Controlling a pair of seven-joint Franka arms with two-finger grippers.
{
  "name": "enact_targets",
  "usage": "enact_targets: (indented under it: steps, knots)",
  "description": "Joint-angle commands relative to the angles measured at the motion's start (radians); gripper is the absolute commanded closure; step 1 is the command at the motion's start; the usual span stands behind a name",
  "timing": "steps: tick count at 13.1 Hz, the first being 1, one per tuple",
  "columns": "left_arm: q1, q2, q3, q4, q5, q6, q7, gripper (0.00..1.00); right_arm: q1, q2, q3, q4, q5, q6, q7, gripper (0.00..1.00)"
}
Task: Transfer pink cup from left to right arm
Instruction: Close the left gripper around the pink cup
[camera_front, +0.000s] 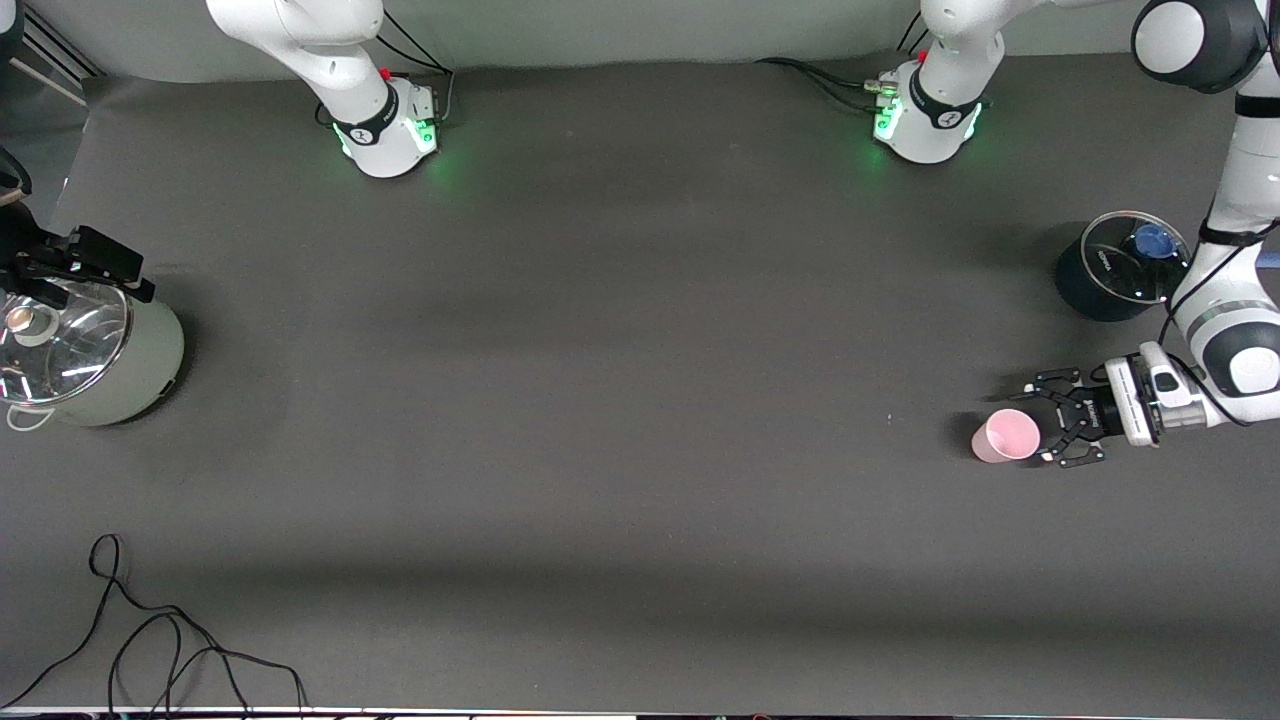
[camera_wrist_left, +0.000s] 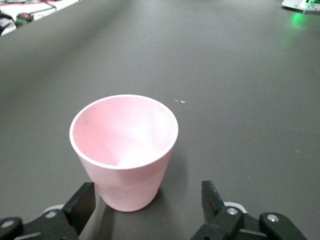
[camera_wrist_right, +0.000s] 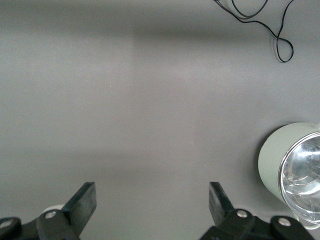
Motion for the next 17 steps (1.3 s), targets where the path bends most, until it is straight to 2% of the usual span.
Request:
enact_targets:
  steps: [1, 3, 8, 9, 10, 11, 13, 17]
  knots:
    - [0.010, 0.045, -0.009, 0.028, -0.057, -0.025, 0.076, 0.05, -0.008, 0.006, -0.002, 0.014, 0.004, -0.010, -0.012, 0.00]
    - [0.010, 0.073, -0.019, 0.073, -0.063, -0.027, 0.090, 0.04, -0.005, 0.006, -0.002, 0.017, 0.004, -0.010, -0.010, 0.00]
    - [0.010, 0.099, -0.074, 0.080, -0.089, -0.022, 0.102, 0.04, -0.011, 0.010, -0.002, 0.034, 0.006, -0.009, -0.009, 0.00]
    - [0.010, 0.105, -0.076, 0.081, -0.097, -0.021, 0.102, 0.11, -0.011, 0.010, -0.002, 0.037, 0.006, -0.009, -0.010, 0.00]
    - [0.010, 0.110, -0.076, 0.084, -0.100, -0.024, 0.104, 0.60, -0.013, 0.009, -0.002, 0.037, 0.004, -0.009, -0.010, 0.00]
    - [0.009, 0.110, -0.076, 0.086, -0.102, -0.022, 0.104, 1.00, -0.013, 0.006, -0.004, 0.037, 0.004, -0.009, -0.010, 0.00]
    - [-0.008, 0.110, -0.079, 0.100, -0.102, -0.024, 0.092, 1.00, -0.014, 0.007, -0.008, 0.037, 0.007, -0.009, -0.013, 0.00]
    - [-0.036, 0.098, -0.202, 0.141, -0.094, -0.033, -0.092, 1.00, -0.002, 0.004, -0.010, 0.037, 0.006, -0.010, -0.009, 0.00]
